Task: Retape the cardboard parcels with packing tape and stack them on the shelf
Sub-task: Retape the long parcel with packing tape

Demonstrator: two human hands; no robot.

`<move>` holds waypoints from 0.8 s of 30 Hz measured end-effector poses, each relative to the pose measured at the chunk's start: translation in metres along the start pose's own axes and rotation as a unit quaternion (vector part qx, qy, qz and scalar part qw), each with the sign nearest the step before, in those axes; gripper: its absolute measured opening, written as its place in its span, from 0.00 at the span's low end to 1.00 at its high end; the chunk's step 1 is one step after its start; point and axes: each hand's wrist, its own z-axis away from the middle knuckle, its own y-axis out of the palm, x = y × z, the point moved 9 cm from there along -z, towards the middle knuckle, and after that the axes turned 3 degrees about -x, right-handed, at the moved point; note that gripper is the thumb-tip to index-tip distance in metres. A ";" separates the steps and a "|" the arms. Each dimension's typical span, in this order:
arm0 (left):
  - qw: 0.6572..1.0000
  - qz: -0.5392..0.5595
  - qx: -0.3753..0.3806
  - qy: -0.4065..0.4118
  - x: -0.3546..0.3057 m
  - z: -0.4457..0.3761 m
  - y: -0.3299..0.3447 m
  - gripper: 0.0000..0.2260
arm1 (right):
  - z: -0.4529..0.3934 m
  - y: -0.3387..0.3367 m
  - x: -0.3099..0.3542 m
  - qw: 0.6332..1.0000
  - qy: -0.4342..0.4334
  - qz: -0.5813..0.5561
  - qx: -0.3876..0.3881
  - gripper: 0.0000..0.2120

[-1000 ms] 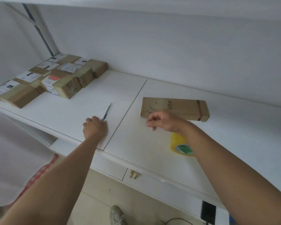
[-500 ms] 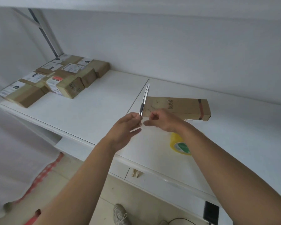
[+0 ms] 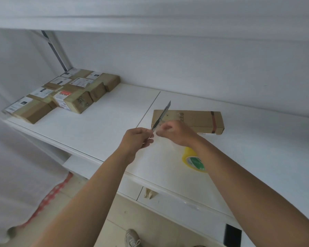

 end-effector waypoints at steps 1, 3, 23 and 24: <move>1.000 -0.001 -0.010 0.001 -0.001 0.000 -0.001 0.07 | 0.001 -0.005 0.001 1.000 -0.008 0.013 -0.023 0.17; 1.000 -0.017 -0.023 -0.003 -0.001 0.001 -0.003 0.08 | 0.005 -0.019 0.007 0.995 -0.056 0.015 -0.081 0.15; 0.996 -0.030 0.065 0.044 -0.021 0.014 0.029 0.14 | 0.039 -0.078 0.001 0.955 -0.088 0.122 -0.254 0.09; 0.996 -0.026 0.071 0.041 -0.020 0.013 0.033 0.15 | 0.041 -0.087 0.006 0.949 -0.092 0.093 -0.286 0.09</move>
